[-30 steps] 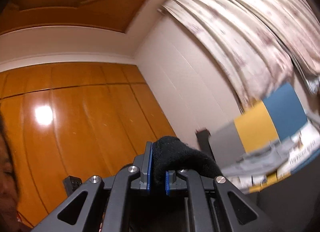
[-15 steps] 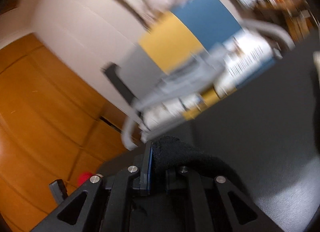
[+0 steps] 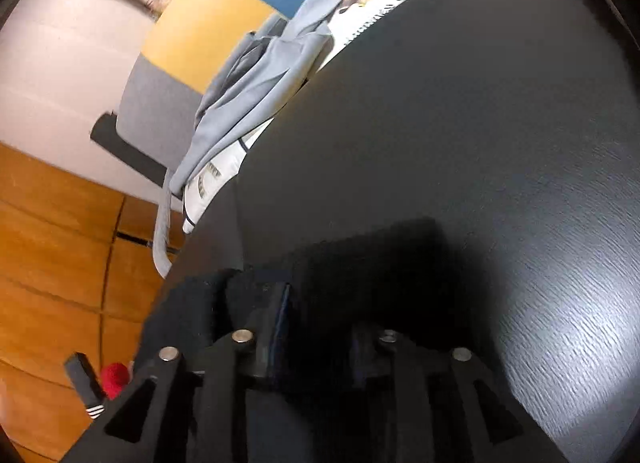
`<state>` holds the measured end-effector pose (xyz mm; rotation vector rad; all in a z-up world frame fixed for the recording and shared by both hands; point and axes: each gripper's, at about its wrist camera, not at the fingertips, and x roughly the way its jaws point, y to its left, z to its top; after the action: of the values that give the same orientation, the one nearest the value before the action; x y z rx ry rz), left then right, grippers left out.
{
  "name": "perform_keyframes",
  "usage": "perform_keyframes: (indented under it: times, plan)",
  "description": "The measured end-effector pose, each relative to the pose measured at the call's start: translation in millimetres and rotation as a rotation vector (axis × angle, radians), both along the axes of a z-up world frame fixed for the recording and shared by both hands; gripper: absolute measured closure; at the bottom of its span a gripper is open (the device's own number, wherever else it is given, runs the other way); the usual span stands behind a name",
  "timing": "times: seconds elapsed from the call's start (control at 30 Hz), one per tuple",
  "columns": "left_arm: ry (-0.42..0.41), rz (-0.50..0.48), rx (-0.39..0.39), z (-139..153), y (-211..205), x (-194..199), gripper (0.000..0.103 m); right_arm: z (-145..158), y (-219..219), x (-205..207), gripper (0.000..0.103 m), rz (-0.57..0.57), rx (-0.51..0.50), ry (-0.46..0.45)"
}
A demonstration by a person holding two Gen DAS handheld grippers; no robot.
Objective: Fold clothes
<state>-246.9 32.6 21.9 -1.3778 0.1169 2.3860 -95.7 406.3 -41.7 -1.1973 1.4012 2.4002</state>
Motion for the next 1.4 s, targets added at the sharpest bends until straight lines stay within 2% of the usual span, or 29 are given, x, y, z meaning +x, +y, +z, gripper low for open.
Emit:
perform_keyframes:
  times: [0.03,0.17,0.3,0.43,0.5,0.57,0.67,0.87,0.93,0.97,1.0,1.1,1.33,1.4]
  plan:
    - [0.005,0.01,0.007,3.9,-5.4,5.6,0.033,5.2,1.8,11.2,0.077,-0.007,0.0,0.007]
    - [0.081,0.032,0.002,16.6,-29.4,49.3,0.024,23.7,3.0,71.0,0.076,-0.026,0.05,0.029]
    - [0.109,0.071,-0.002,15.0,-54.7,97.3,0.023,24.0,-12.8,125.8,0.074,0.022,0.113,-0.047]
    - [0.076,0.141,0.013,-0.2,-79.9,134.3,0.023,17.3,-33.1,167.3,0.071,0.091,0.136,-0.129]
    - [0.067,0.156,-0.02,-10.5,-85.5,147.2,0.023,14.9,-44.0,179.4,0.068,0.115,0.143,-0.139]
    - [0.065,0.142,-0.062,-19.8,-85.1,156.5,0.023,14.3,-52.7,183.7,0.068,0.132,0.161,-0.13]
    - [0.051,0.116,-0.082,-29.9,-81.2,164.9,0.022,17.3,-59.6,180.8,0.066,0.148,0.203,-0.133]
    - [0.063,0.138,-0.041,-46.3,-82.0,168.6,0.008,18.4,-75.4,181.6,0.064,0.189,0.306,-0.119]
    - [0.078,0.149,-0.037,-48.6,-82.1,170.1,0.007,16.0,-89.5,173.0,0.091,0.244,0.365,-0.114]
    - [0.08,0.147,-0.039,-48.6,-81.8,170.5,0.007,14.9,-94.2,171.4,0.098,0.289,0.374,-0.11]
    - [0.083,0.145,-0.04,-48.6,-81.4,170.9,0.007,14.4,-95.2,171.6,0.098,0.307,0.371,-0.109]
    - [0.082,0.143,-0.028,-48.7,-83.1,171.1,0.008,26.8,-82.9,173.0,0.099,0.303,0.393,-0.1]
    - [0.103,0.155,-0.013,-51.1,-84.6,179.8,0.005,98.9,-3.8,172.2,0.099,0.161,0.564,-0.054]
    - [0.105,0.154,-0.013,-52.2,-84.4,181.2,0.004,111.0,9.6,170.9,0.099,0.134,0.595,-0.051]
